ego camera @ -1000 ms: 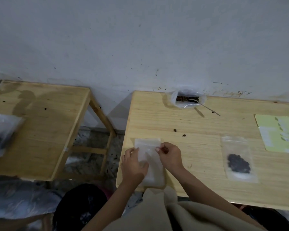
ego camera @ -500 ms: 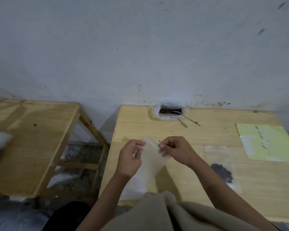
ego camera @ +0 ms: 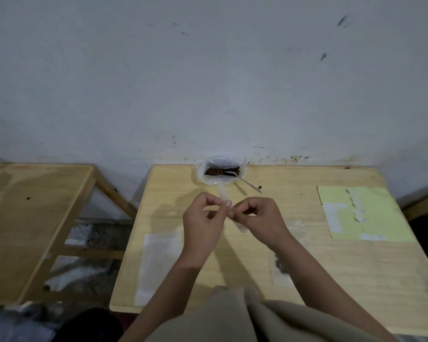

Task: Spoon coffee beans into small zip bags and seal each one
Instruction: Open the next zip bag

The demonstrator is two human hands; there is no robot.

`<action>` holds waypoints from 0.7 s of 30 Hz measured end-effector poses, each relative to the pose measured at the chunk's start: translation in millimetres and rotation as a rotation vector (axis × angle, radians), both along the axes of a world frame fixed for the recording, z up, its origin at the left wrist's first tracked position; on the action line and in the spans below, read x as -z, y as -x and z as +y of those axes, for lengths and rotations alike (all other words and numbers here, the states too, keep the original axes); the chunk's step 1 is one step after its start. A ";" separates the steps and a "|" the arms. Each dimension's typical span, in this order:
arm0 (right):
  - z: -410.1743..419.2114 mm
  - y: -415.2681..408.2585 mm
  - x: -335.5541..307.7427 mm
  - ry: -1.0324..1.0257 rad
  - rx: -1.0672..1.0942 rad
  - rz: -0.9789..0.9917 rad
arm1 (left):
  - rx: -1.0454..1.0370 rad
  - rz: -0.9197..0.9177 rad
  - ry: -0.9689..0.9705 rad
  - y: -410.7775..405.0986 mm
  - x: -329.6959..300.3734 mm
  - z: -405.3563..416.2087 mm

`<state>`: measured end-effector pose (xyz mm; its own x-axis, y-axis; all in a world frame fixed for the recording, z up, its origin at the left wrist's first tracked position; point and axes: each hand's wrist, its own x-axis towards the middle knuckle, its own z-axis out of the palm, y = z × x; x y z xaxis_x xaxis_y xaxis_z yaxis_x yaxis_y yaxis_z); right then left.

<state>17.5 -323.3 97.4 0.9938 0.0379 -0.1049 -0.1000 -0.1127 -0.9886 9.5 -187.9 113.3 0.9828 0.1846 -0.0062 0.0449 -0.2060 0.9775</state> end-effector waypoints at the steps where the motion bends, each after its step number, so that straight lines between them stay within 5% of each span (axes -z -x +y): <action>1: -4.1 1.4 -2.1 -0.017 -0.005 0.009 | -0.008 0.004 0.004 -0.3 -1.0 -3.0; 6: -19.9 8.3 -4.9 -0.075 0.021 0.083 | -0.014 0.040 0.026 1.4 -1.0 -10.6; 14: -17.2 17.8 -13.3 0.142 0.037 0.015 | -0.128 0.160 0.064 10.3 -6.7 -16.9; 21: -9.6 18.8 -7.6 0.228 0.152 -0.017 | -0.086 0.155 -0.122 14.4 -12.1 -14.8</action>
<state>-1.4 -332.9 105.0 0.9879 -0.1348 -0.0772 -0.1169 -0.3176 -0.9410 -5.0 -202.7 125.4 0.9524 0.2765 -0.1287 0.2154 -0.3112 0.9256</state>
